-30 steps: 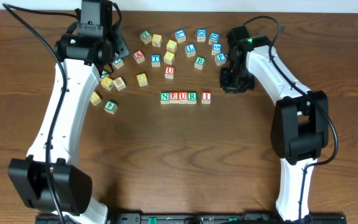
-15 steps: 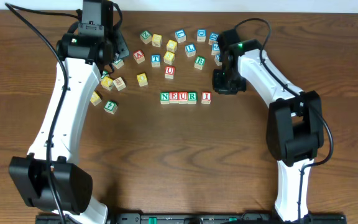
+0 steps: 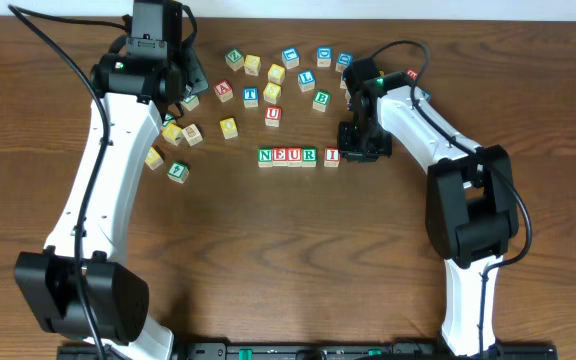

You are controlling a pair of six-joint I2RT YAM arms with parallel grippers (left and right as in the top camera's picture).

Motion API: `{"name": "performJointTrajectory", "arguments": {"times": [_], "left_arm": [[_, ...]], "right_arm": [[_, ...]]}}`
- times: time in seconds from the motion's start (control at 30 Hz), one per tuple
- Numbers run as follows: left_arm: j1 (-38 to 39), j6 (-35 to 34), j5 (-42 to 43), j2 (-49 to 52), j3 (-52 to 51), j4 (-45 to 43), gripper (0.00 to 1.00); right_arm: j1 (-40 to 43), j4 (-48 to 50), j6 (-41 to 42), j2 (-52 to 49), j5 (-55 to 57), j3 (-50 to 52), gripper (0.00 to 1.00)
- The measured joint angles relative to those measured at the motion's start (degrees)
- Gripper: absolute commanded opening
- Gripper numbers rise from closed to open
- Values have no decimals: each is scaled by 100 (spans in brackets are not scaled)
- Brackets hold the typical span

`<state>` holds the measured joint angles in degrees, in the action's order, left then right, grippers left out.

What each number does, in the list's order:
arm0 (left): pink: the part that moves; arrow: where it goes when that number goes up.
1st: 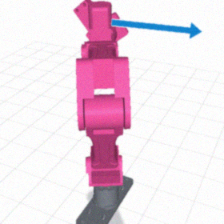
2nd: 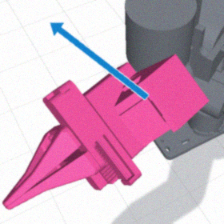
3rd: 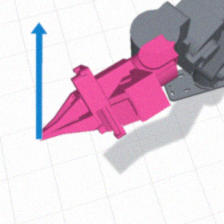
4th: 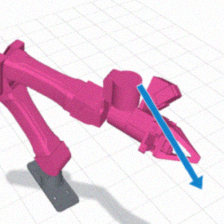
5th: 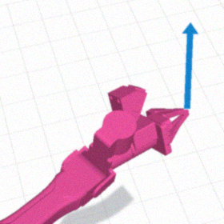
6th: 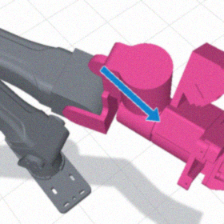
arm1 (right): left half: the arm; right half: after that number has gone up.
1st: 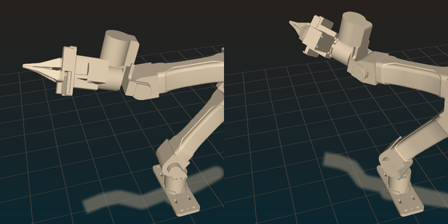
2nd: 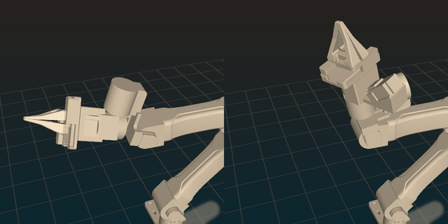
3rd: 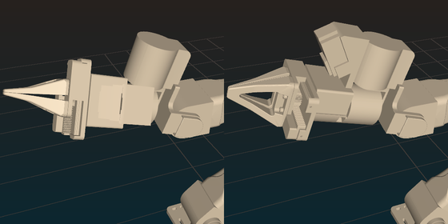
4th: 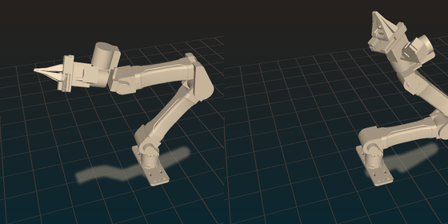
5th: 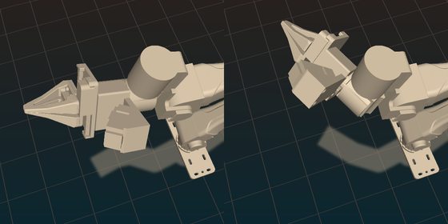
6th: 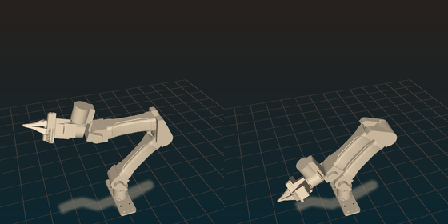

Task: Spell out NEURIPS
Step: 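Lower the right gripper and push the I block left against R, then raise the right gripper and move it to the upper right blocks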

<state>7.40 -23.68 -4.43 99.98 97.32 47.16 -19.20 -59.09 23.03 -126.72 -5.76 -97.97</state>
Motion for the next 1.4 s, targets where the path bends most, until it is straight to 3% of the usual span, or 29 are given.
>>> {"name": "performJointTrajectory", "arguments": {"times": [1.4], "left_arm": [[0,-2,0,0,-22,44,53]], "right_arm": [[-374,330,2,0,-289,0,19]]}}
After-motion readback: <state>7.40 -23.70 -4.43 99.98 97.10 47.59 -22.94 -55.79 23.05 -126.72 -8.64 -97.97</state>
